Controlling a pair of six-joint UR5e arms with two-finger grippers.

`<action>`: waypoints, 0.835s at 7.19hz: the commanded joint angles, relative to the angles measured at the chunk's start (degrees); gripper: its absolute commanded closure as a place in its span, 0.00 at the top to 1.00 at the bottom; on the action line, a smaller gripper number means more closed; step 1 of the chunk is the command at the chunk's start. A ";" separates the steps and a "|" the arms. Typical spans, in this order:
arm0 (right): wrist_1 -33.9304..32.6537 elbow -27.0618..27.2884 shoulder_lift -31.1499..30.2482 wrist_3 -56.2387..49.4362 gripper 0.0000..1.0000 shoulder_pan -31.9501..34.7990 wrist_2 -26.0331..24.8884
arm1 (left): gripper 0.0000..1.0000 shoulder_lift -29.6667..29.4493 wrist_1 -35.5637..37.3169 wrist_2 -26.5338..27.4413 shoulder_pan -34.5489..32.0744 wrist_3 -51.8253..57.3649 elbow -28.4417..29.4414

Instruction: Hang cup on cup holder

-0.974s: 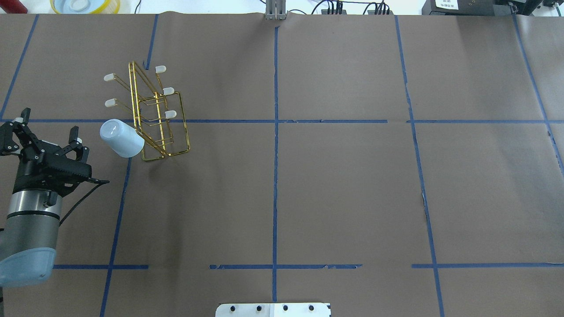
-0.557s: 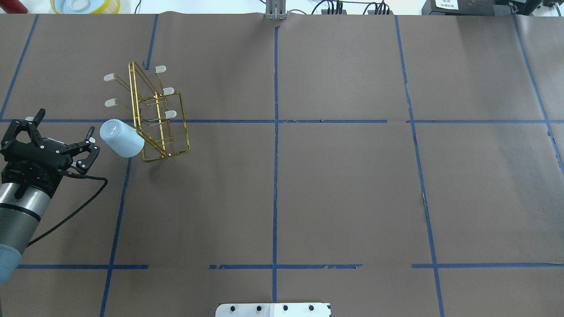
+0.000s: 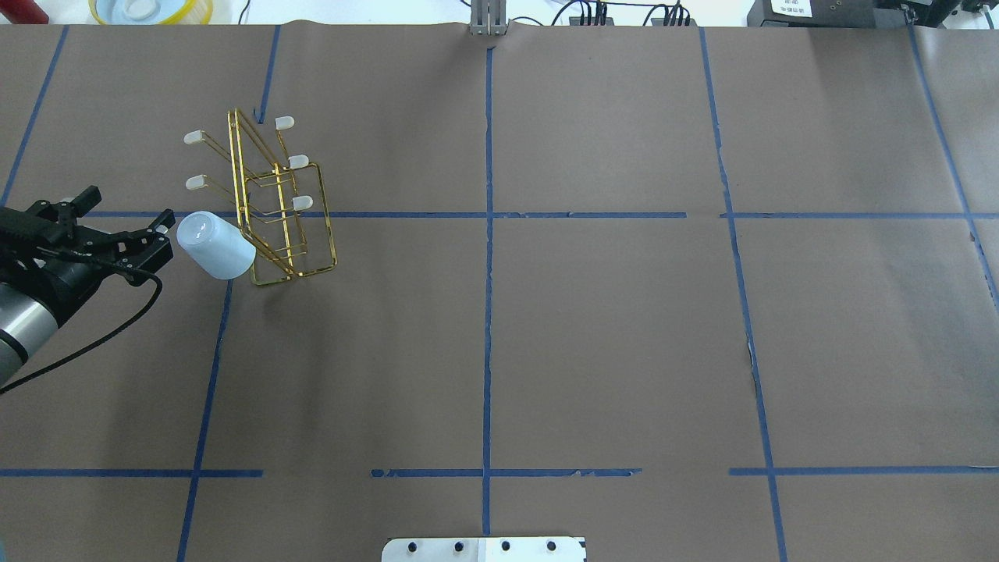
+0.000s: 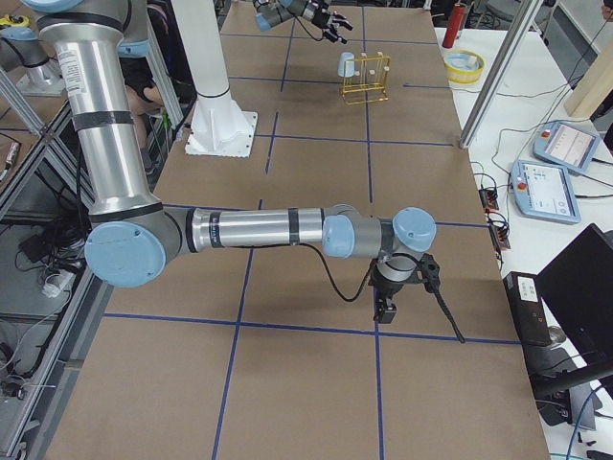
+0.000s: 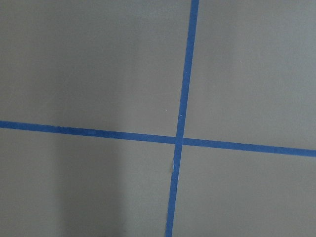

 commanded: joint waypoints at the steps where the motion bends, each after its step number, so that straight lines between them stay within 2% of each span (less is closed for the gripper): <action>1: 0.00 0.00 0.00 -0.02 1.00 0.01 0.00 | 1.00 -0.25 0.55 -16.29 -8.78 -0.83 0.38; 4: 0.00 0.00 0.00 -0.02 1.00 0.01 0.00 | 1.00 -0.34 7.47 -39.93 -20.30 0.13 3.35; 5: 0.00 0.00 0.00 -0.02 1.00 0.01 0.00 | 1.00 -0.43 9.59 -46.19 -22.69 2.23 4.85; 6: 0.00 0.00 0.00 -0.02 1.00 -0.07 0.00 | 1.00 -1.12 15.70 -53.04 -26.89 3.12 5.82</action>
